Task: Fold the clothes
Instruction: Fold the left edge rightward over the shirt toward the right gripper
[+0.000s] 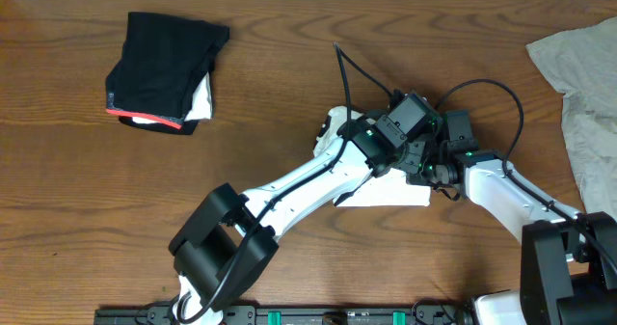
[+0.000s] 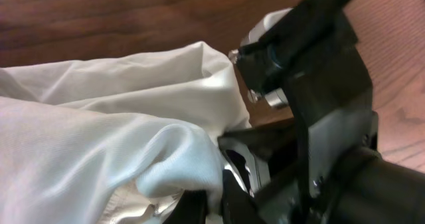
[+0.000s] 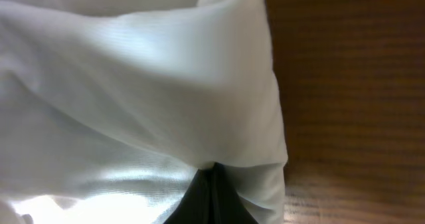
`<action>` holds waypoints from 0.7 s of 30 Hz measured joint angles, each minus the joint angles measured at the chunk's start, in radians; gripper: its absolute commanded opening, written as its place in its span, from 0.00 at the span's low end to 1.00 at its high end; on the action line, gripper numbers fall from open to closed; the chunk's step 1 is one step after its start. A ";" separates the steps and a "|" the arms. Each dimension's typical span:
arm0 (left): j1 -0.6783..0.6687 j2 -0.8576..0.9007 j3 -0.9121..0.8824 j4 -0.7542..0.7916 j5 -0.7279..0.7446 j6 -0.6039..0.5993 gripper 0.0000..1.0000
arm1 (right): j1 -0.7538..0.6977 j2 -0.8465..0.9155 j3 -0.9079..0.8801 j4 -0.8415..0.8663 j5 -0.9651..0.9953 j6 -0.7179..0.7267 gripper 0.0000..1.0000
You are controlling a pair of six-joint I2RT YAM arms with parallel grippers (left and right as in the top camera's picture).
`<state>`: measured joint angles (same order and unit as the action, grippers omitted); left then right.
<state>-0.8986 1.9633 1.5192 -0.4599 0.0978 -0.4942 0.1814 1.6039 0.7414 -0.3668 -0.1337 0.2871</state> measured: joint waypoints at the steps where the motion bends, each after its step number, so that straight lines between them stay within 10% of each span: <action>1: 0.000 0.008 0.000 0.007 0.003 0.000 0.06 | -0.001 -0.005 0.000 -0.011 0.000 -0.002 0.01; 21: -0.024 0.061 0.000 0.090 0.021 -0.005 0.17 | -0.002 -0.132 -0.018 -0.197 0.056 -0.007 0.02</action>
<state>-0.9230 2.0239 1.5192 -0.3698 0.1192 -0.4992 0.1795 1.4715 0.7235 -0.5636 -0.0780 0.2802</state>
